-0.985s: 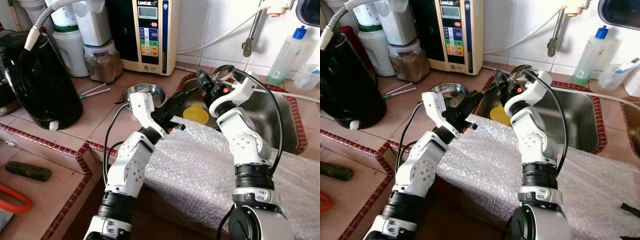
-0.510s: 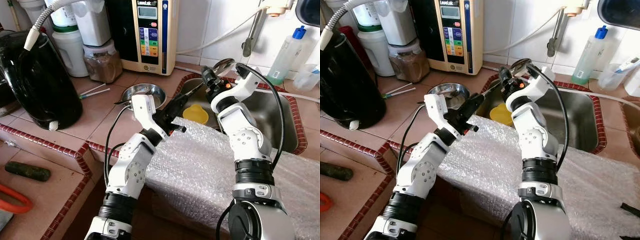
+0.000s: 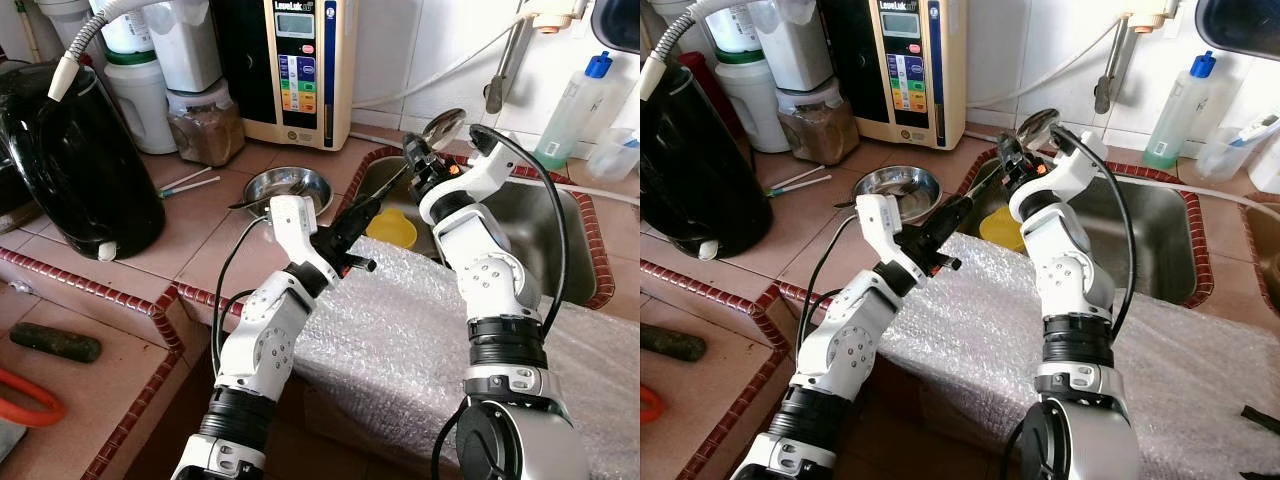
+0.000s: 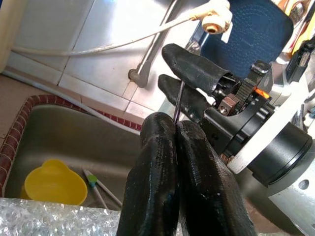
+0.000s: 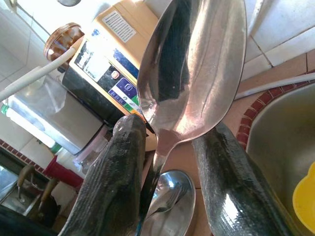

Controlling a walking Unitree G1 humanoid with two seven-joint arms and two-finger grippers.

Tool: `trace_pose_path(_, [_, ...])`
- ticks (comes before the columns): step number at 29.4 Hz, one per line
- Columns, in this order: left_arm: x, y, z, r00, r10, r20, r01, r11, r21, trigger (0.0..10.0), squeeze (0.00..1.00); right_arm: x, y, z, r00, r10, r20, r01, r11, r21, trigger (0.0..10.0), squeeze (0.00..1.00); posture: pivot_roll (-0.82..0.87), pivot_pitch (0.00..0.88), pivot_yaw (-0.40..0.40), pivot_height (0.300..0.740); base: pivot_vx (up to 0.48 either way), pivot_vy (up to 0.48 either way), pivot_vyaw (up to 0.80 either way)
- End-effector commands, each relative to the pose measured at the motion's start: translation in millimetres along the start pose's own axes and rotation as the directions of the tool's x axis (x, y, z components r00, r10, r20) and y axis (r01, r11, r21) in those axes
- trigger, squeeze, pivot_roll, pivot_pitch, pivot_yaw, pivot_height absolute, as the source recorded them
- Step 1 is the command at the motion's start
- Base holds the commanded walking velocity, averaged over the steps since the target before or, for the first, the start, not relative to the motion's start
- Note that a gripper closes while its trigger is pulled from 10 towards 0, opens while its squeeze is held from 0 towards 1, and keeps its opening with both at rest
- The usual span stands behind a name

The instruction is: Kitchen organization

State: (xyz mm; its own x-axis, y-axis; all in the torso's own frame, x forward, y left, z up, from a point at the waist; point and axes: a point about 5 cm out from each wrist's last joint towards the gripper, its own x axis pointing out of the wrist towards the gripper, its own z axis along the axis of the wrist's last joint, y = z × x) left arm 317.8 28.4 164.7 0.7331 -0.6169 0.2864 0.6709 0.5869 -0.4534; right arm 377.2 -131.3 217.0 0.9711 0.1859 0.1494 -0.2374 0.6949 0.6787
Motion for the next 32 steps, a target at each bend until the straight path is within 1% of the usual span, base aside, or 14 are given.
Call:
trace_pose_path(1, [4.7,-3.7,10.0,0.999,-0.017,0.047,0.016,0.999,0.035,0.0,0.00,-2.3,-15.8,4.5,0.996,-0.087,0.014,0.087,0.995,-0.054,0.0,0.00,-0.07,0.000,0.038,0.740,0.000,0.000,0.00])
trace_pose_path(3, [4.7,-2.7,9.8,0.999,-0.012,0.043,0.010,0.999,0.041,0.0,0.00,-2.3,-16.1,4.7,0.996,-0.088,0.014,0.088,0.995,-0.056,0.0,0.00,-0.07,0.000,0.038,0.740,0.000,0.000,0.00])
trace_pose_path(5, [4.9,-1.5,9.9,0.999,-0.005,0.040,0.003,0.999,0.047,1.1,0.00,-2.0,-16.6,5.6,0.996,-0.093,0.019,0.094,0.994,-0.058,0.0,0.00,-0.07,0.000,0.039,0.740,0.000,0.000,0.00])
trace_pose_path(6, [4.9,-1.5,9.9,0.999,-0.005,0.040,0.003,0.999,0.047,1.1,0.00,-2.0,-16.6,5.6,0.996,-0.093,0.019,0.094,0.994,-0.058,0.0,0.00,-0.07,0.000,0.039,0.740,0.000,0.000,0.00])
trace_pose_path(7, [4.7,-0.7,8.8,1.000,0.000,0.029,-0.002,0.999,0.053,3.4,0.00,-2.0,-17.1,5.5,0.995,-0.096,0.021,0.097,0.993,-0.061,0.0,0.00,-0.07,0.000,0.040,0.740,0.000,0.000,0.00])
trace_pose_path(8, [4.5,-0.1,8.0,1.000,0.004,0.023,-0.005,0.998,0.057,10.0,0.00,-2.1,-17.7,5.3,0.995,-0.099,0.022,0.100,0.993,-0.063,0.0,0.00,-0.07,0.000,0.041,0.740,0.000,0.000,0.00])
trace_pose_path(9, [4.4,0.4,7.2,1.000,0.007,0.018,-0.009,0.998,0.062,10.0,0.00,-2.2,-18.4,5.1,0.994,-0.102,0.023,0.104,0.992,-0.065,0.0,0.00,-0.07,0.000,0.041,0.740,0.000,0.000,0.00])
trace_pose_path(10, [4.4,0.6,6.9,1.000,0.009,0.016,-0.010,0.998,0.062,10.0,0.13,-2.2,-18.7,5.1,0.994,-0.104,0.023,0.105,0.992,-0.066,0.0,0.00,-0.07,0.000,0.041,0.740,0.000,0.000,0.00])
trace_pose_path(11, [4.3,1.0,6.6,1.000,0.011,0.014,-0.011,0.998,0.062,10.0,0.42,-2.2,-18.9,5.3,0.994,-0.106,0.025,0.108,0.992,-0.068,0.0,0.00,-0.07,0.000,0.041,0.740,0.000,0.000,0.00])
trace_pose_path(12, [4.3,1.6,6.3,1.000,0.014,0.012,-0.015,0.998,0.062,10.0,1.00,-2.3,-19.3,5.5,0.994,-0.109,0.027,0.110,0.991,-0.071,0.0,0.00,-0.07,0.000,0.041,0.740,0.000,0.000,0.00])
trace_pose_path(14, [4.1,2.3,5.6,1.000,0.017,0.007,-0.018,0.998,0.061,10.0,1.00,-2.6,-20.3,5.9,0.993,-0.114,0.029,0.116,0.990,-0.076,0.0,0.00,-0.07,0.000,0.041,0.740,0.000,0.000,0.00])
trace_pose_path(22, [3.0,5.0,3.6,0.999,0.033,-0.005,-0.033,0.996,0.078,10.0,1.00,-4.4,-23.8,9.4,0.989,-0.130,0.067,0.142,0.964,-0.225,0.0,0.00,-0.07,0.000,0.040,0.740,0.000,0.000,0.00])
trace_pose_path(25, [-0.1,7.0,0.0,0.999,0.029,-0.042,-0.024,0.993,0.113,10.0,1.00,-4.2,-25.8,13.7,0.989,-0.116,0.092,0.142,0.916,-0.375,0.0,0.00,-0.06,0.000,0.039,0.740,0.000,0.000,0.00])
trace_pose_path(32, [-8.0,11.2,-4.8,0.996,0.019,-0.089,-0.002,0.984,0.178,10.0,1.00,-3.7,-40.9,17.6,0.987,-0.127,0.097,0.158,0.848,-0.506,0.0,0.00,-0.05,0.000,0.033,0.740,0.000,0.000,0.00])
